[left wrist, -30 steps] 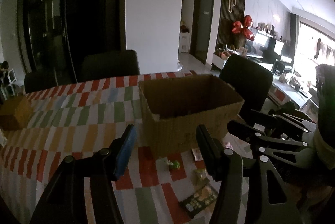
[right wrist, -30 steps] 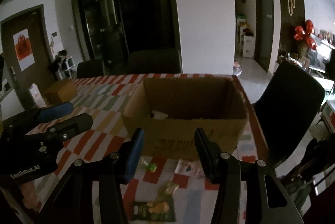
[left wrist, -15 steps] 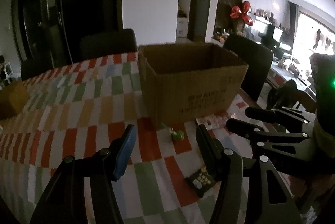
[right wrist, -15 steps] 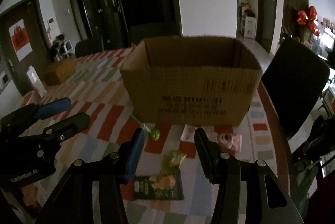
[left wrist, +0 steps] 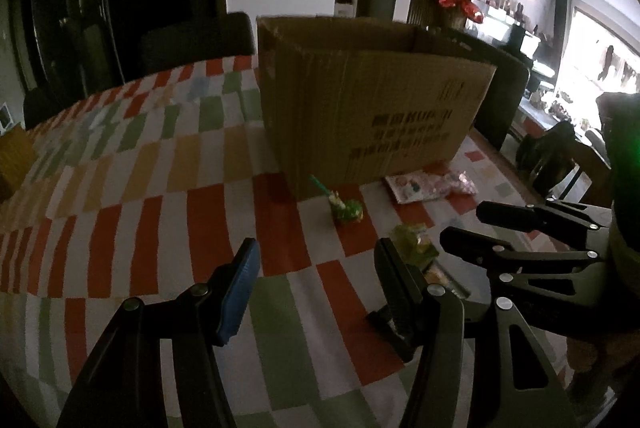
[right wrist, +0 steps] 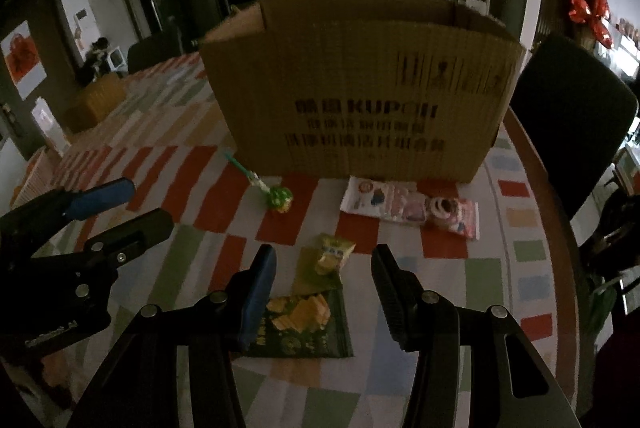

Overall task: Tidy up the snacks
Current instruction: 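Withdraw both open tools from the box toward the yellow bag and lollipop, then grasp the small yellow bag with the right tool while the left tool grasps the green lollipop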

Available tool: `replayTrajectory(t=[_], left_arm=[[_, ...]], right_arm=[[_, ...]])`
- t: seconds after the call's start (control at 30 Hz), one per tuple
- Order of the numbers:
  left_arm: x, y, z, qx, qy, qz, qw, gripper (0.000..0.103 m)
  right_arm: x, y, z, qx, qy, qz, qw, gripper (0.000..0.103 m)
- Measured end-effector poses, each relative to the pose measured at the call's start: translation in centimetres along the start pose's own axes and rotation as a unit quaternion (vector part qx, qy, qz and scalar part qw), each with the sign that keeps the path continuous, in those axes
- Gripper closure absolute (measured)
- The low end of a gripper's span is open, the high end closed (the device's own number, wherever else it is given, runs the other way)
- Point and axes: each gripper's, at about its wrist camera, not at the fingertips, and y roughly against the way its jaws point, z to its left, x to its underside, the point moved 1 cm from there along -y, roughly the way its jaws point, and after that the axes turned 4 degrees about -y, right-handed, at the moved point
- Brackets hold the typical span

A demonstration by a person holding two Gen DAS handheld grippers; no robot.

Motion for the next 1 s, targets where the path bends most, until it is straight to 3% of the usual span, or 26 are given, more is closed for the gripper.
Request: replayTrajectory(t=[0.5,1.0], left_arm=[[0.3,-5.2,0.4,0.020,-0.005,0.033,0.9993,0.045],[-2.2,-9.2,-1.0,0.026,-0.026,0.044,0.9983,0.045]], right_arm=[[0.6,-4.9,-0.8,0.003,-0.032,0.054,0.998,0.053],[0.1,-6.7,-1.5,0.002,-0.038,0.058,0.998,0.075]])
